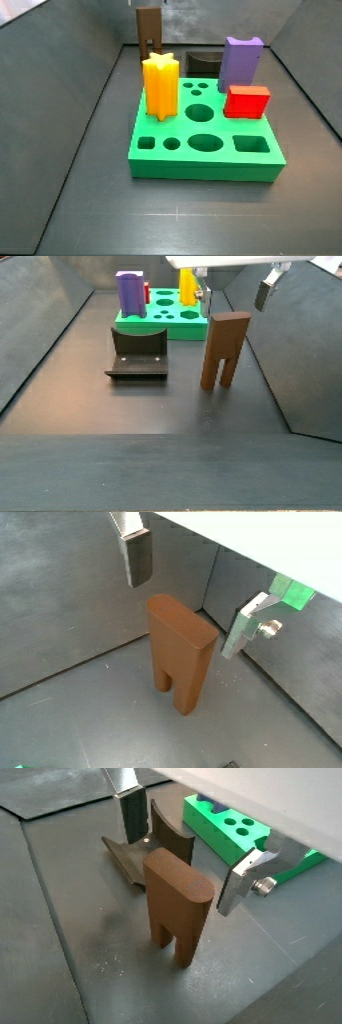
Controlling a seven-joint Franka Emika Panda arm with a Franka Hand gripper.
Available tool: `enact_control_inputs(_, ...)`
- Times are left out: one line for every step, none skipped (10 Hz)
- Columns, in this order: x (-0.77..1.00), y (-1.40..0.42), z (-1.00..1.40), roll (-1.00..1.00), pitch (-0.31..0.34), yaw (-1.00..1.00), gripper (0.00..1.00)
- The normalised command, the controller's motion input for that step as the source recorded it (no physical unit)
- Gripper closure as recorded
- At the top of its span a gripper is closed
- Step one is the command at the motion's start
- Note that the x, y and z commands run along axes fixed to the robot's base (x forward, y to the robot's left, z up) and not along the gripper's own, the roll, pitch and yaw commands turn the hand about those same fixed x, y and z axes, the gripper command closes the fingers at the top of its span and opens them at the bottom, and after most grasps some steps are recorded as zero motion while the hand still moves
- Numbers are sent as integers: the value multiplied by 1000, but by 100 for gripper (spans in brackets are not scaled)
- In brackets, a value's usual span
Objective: Pick up the square-circle object. Move up. Rotate the square-circle object. Move to above the board. Insert the square-circle object.
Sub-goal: Pick up the square-circle object.
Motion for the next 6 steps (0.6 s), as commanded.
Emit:
enact_control_inputs(34,3,-200,41,0,86,0)
enact_control_inputs(46,3,-209,39,0,89,0)
enact_control_inputs(17,0,-223,39,-14,86,0)
enact_control_inputs(0,0,-323,61,-61,97,0)
enact_control_inputs(0,0,-363,94,-53,111,0)
enact_control_inputs(0,0,-360,104,-39,106,0)
